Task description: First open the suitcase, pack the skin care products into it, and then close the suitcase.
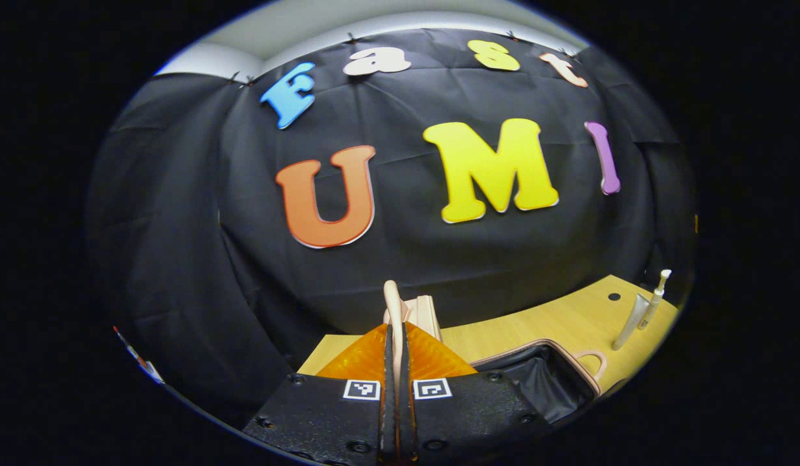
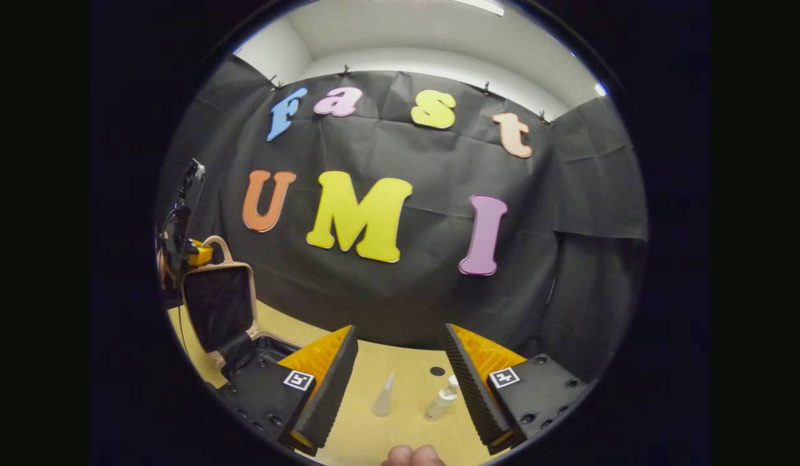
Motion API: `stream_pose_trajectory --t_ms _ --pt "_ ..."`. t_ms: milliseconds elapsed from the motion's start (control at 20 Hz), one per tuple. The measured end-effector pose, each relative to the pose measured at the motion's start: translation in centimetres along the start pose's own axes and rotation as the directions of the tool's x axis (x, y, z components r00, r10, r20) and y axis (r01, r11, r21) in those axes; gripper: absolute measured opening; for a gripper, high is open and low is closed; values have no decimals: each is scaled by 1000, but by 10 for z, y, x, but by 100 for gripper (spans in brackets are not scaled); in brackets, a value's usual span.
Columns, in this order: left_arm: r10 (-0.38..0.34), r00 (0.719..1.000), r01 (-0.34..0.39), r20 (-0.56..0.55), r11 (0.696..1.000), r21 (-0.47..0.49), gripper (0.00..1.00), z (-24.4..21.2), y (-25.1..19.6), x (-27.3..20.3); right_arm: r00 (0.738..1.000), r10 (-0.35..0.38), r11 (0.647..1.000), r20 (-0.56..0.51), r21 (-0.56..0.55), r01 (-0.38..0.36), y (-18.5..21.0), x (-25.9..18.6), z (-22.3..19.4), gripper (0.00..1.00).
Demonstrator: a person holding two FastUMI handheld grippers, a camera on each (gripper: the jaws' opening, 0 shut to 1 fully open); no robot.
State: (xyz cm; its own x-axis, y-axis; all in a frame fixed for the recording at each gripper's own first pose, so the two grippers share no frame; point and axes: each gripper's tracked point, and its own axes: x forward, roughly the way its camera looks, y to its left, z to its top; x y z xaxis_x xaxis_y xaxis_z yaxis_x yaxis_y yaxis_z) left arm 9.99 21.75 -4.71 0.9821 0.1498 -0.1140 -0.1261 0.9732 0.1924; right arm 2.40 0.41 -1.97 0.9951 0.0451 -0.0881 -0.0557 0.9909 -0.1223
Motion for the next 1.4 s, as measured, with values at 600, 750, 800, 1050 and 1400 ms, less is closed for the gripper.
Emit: stream_pose_trajectory --t_ms 600,750,800,1050,1400 --pt "30 912 -178 -409 928 -328 12 -253 127 74 993 83 988 -80 -128 -92 77 19 -7 80" --pt "1 899 -182 -437 910 -372 14 -272 114 81 994 68 988 -82 -133 -79 75 19 -5 79" --pt "21 893 -194 -449 919 -344 19 -272 117 78 994 67 989 -82 -128 -77 74 19 -6 78" --pt "31 928 -154 -372 939 -306 64 -215 111 60 994 65 994 -88 -85 -72 64 11 -16 80" --pt "84 990 -103 -115 980 -173 98 -48 5 -4 999 8 1000 -49 7 -7 1 -12 -20 78"
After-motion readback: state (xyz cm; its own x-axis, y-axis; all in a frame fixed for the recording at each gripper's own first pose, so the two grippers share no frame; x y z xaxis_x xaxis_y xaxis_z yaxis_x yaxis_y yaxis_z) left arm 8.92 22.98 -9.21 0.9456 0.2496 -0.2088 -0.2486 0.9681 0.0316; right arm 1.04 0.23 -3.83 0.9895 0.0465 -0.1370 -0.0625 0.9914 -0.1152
